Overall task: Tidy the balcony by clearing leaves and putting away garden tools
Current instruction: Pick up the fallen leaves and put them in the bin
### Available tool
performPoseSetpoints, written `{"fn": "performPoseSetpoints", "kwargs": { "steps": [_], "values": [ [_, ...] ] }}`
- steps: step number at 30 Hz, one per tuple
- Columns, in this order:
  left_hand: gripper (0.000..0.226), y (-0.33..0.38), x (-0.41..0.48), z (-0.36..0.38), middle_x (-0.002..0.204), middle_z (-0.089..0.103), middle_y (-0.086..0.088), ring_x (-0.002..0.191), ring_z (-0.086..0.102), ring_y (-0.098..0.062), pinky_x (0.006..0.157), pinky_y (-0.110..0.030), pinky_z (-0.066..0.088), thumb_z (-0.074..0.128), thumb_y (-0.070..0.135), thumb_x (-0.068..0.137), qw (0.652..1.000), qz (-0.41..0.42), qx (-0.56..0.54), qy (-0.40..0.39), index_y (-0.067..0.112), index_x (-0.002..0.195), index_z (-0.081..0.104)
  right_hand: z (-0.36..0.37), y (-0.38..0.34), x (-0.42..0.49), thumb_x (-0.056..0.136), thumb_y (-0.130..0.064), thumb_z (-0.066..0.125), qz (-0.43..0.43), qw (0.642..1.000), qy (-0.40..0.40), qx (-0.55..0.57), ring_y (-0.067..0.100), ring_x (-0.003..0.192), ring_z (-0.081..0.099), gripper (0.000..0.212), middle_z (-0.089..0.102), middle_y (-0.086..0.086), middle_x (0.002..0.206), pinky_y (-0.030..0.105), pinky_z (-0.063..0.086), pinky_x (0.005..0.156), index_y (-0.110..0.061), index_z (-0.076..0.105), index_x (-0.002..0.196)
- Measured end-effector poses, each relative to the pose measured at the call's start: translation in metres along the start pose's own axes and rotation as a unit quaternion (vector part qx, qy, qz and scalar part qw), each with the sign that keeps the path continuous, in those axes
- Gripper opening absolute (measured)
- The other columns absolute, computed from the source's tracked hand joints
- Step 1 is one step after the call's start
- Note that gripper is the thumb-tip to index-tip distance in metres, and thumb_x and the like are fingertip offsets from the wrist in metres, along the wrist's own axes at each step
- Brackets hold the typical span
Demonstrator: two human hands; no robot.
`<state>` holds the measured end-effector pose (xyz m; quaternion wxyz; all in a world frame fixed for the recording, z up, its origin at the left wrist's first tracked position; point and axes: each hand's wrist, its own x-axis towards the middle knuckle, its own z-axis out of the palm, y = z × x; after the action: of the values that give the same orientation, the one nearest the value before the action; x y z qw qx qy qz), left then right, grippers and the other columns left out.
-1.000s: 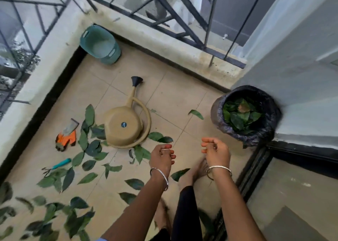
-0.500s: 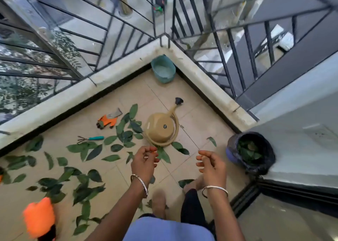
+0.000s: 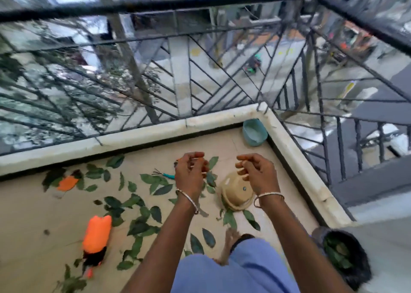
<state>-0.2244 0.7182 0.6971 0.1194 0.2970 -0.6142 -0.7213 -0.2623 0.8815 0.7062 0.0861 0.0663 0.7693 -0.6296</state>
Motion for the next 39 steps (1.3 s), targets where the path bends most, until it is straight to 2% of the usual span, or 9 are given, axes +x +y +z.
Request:
{"fn": "performPoseSetpoints", "kwargs": {
  "steps": [3, 8, 12, 17, 19, 23, 28, 33, 39],
  "values": [
    [0.013, 0.024, 0.012, -0.022, 0.079, 0.069, -0.008, 0.065, 0.065, -0.020, 0.066, -0.037, 0.056, 0.055, 0.005, 0.093, 0.999, 0.008, -0.025, 0.044, 0.013, 0.094, 0.066, 0.035, -0.039, 0.013, 0.093, -0.001, 0.051, -0.053, 0.997, -0.057, -0.008, 0.013, 0.064, 0.064, 0.022, 0.073, 0.008, 0.080, 0.022, 0.049, 0.056, -0.012, 0.070, 0.095],
    [0.010, 0.064, 0.035, -0.065, 0.080, 0.069, -0.007, 0.066, 0.066, -0.016, 0.059, -0.030, 0.053, 0.057, 0.011, 0.095, 0.990, 0.044, -0.042, 0.130, 0.012, 0.096, 0.067, 0.098, -0.087, 0.039, 0.093, -0.003, 0.051, -0.099, 0.984, -0.150, -0.002, 0.013, 0.064, 0.065, 0.024, 0.073, 0.005, 0.079, 0.022, 0.049, 0.055, -0.019, 0.069, 0.092],
    [0.010, 0.087, 0.059, -0.096, 0.078, 0.068, -0.005, 0.067, 0.063, -0.018, 0.060, -0.030, 0.051, 0.057, 0.013, 0.095, 0.978, 0.062, -0.055, 0.190, 0.014, 0.096, 0.067, 0.151, -0.115, 0.063, 0.092, -0.001, 0.052, -0.098, 0.972, -0.214, 0.024, 0.010, 0.059, 0.064, 0.026, 0.072, 0.004, 0.076, 0.024, 0.050, 0.057, -0.019, 0.068, 0.087],
    [0.010, 0.115, 0.090, -0.122, 0.077, 0.066, -0.007, 0.062, 0.063, -0.014, 0.051, -0.021, 0.049, 0.056, 0.008, 0.095, 0.956, 0.052, -0.084, 0.276, 0.009, 0.098, 0.065, 0.211, -0.151, 0.095, 0.092, 0.001, 0.052, -0.096, 0.950, -0.294, 0.048, 0.012, 0.057, 0.061, 0.020, 0.070, 0.010, 0.076, 0.018, 0.047, 0.050, -0.010, 0.068, 0.090],
    [0.009, 0.126, 0.102, -0.132, 0.075, 0.066, -0.007, 0.058, 0.061, -0.010, 0.048, -0.019, 0.048, 0.057, 0.007, 0.094, 0.946, 0.059, -0.089, 0.305, 0.008, 0.097, 0.065, 0.234, -0.166, 0.108, 0.092, 0.000, 0.052, -0.106, 0.941, -0.318, 0.044, 0.010, 0.057, 0.061, 0.020, 0.071, 0.006, 0.074, 0.020, 0.048, 0.051, -0.009, 0.069, 0.092],
    [0.009, 0.141, 0.121, -0.160, 0.075, 0.066, -0.007, 0.059, 0.061, -0.012, 0.050, -0.023, 0.050, 0.058, 0.006, 0.093, 0.921, 0.070, -0.110, 0.366, 0.010, 0.093, 0.066, 0.284, -0.189, 0.129, 0.091, 0.000, 0.052, -0.106, 0.923, -0.368, 0.048, 0.017, 0.061, 0.062, 0.019, 0.071, 0.004, 0.071, 0.029, 0.051, 0.057, -0.008, 0.070, 0.091],
    [0.010, 0.138, 0.121, -0.201, 0.075, 0.068, -0.007, 0.063, 0.063, -0.018, 0.054, -0.027, 0.050, 0.059, 0.007, 0.092, 0.880, 0.067, -0.116, 0.456, 0.011, 0.090, 0.068, 0.352, -0.201, 0.130, 0.092, 0.003, 0.050, -0.084, 0.900, -0.425, 0.045, 0.015, 0.054, 0.059, 0.020, 0.068, 0.010, 0.072, 0.022, 0.047, 0.049, -0.004, 0.069, 0.090],
    [0.012, 0.128, 0.121, -0.251, 0.074, 0.065, -0.006, 0.062, 0.060, -0.016, 0.049, -0.022, 0.049, 0.056, 0.005, 0.093, 0.837, 0.055, -0.138, 0.526, 0.009, 0.095, 0.067, 0.423, -0.203, 0.114, 0.094, 0.001, 0.049, -0.073, 0.867, -0.492, 0.025, 0.010, 0.052, 0.061, 0.021, 0.069, 0.007, 0.071, 0.021, 0.049, 0.049, -0.004, 0.069, 0.092],
    [0.011, 0.118, 0.159, -0.327, 0.072, 0.064, -0.006, 0.057, 0.059, -0.013, 0.049, -0.022, 0.049, 0.056, 0.004, 0.094, 0.811, 0.034, -0.173, 0.558, 0.004, 0.098, 0.066, 0.516, -0.197, 0.105, 0.090, 0.004, 0.048, -0.065, 0.848, -0.527, -0.002, 0.019, 0.060, 0.060, 0.025, 0.069, 0.008, 0.072, 0.022, 0.047, 0.051, -0.009, 0.069, 0.086]
  ]
}}
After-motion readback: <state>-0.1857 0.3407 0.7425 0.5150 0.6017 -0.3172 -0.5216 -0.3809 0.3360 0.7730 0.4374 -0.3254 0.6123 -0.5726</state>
